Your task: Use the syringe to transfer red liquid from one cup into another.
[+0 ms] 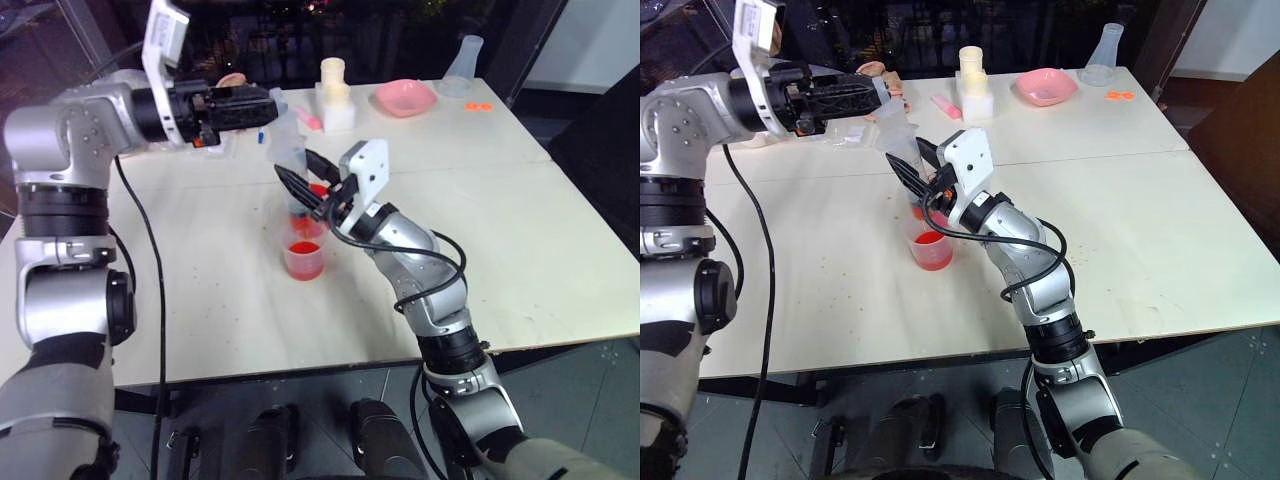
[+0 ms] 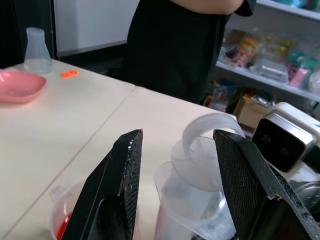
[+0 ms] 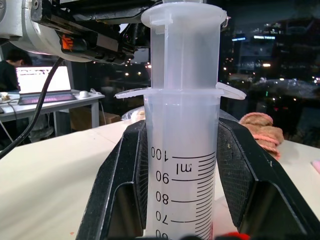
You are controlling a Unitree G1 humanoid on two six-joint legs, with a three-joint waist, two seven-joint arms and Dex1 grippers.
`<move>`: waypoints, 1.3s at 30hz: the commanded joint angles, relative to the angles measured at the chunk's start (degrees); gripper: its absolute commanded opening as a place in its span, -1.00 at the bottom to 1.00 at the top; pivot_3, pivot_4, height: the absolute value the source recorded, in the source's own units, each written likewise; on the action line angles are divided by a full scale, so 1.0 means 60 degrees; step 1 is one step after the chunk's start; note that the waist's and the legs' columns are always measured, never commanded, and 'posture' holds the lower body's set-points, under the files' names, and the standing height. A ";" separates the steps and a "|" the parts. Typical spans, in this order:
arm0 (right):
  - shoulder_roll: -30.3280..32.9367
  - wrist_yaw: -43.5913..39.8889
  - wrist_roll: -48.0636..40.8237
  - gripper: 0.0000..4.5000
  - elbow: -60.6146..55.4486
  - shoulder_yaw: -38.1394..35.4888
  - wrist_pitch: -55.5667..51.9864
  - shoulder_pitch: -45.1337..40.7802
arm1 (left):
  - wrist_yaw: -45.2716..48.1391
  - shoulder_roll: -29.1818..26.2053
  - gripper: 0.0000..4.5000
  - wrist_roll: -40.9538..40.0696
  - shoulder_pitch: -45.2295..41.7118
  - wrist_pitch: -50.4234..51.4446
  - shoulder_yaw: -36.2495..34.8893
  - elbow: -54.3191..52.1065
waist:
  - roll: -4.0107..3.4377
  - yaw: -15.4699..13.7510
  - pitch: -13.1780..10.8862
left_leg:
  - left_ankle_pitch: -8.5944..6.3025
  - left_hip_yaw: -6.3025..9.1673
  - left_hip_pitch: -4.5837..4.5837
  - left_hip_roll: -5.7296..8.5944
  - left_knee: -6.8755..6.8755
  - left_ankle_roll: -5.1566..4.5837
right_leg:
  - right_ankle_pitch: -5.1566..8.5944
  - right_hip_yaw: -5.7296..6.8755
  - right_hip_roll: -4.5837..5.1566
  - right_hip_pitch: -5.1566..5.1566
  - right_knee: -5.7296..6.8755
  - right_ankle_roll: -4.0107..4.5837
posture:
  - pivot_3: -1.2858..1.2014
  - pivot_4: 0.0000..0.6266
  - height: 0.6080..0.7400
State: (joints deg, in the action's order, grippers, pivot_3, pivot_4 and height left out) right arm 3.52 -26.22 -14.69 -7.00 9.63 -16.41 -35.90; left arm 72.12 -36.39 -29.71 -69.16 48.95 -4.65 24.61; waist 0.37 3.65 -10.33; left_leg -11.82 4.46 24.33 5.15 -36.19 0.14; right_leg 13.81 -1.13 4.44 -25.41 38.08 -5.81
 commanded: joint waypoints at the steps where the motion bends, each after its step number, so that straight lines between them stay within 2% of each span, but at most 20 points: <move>1: -0.0080 0.0027 -0.0013 -0.39 -0.0366 0.0014 0.0064 -0.0121 | 0.0023 0.0122 -0.20 0.0061 0.0011 -0.0375 0.0138 -0.0032 | 0.0000 -0.0004 0.0000 | 0.0000 0.0000 0.0000 0.0000 0.0000 0.0000 | 0.0000 0.0000 0.0000 0.0000 0.0000 0.0000 | 0.03 -0.52 1.00; 8: -0.0063 -0.0001 0.0047 -0.39 -0.0420 -0.0020 -0.0004 -0.0120 | 0.0148 0.0360 -0.99 0.0214 -0.0050 -0.0776 0.0282 0.0415 | 0.0000 -0.0001 0.0000 | 0.0000 0.0000 0.0000 0.0000 0.0000 0.0000 | 0.0000 0.0000 -0.0001 0.0000 0.0000 0.0000 | 0.03 -0.52 1.00; 15: -0.0056 -0.0018 0.0059 -0.39 -0.0514 -0.0054 -0.0077 -0.0118 | 0.0499 0.0286 -0.99 0.0293 0.0082 -0.0777 0.0514 0.0333 | 0.0000 -0.0002 0.0000 | 0.0000 0.0000 0.0000 0.0000 -0.0001 0.0000 | 0.0000 0.0000 0.0000 0.0001 0.0000 0.0000 | 0.03 -0.52 1.00; 39: -0.0364 0.0717 -0.1309 -0.39 -0.1733 -0.0982 -0.1777 -0.0795 | 0.0591 0.0439 -0.99 0.0096 0.0649 -0.0238 0.0670 -0.0468 | 0.0000 -0.0016 0.0000 | 0.0000 0.0001 0.0000 0.0000 0.0000 0.0000 | 0.0000 0.0000 0.0004 0.0001 -0.0001 0.0000 | 0.03 -0.52 1.00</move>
State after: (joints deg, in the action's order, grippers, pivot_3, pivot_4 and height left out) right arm 2.84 -24.00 -20.35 -12.44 7.34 -28.59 -36.34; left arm 74.14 -34.69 -27.85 -66.50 46.07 -2.56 24.02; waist 0.37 3.55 -10.33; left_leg -11.83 4.46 24.33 5.16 -36.19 0.14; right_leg 13.81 -1.13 4.48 -25.40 38.07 -5.81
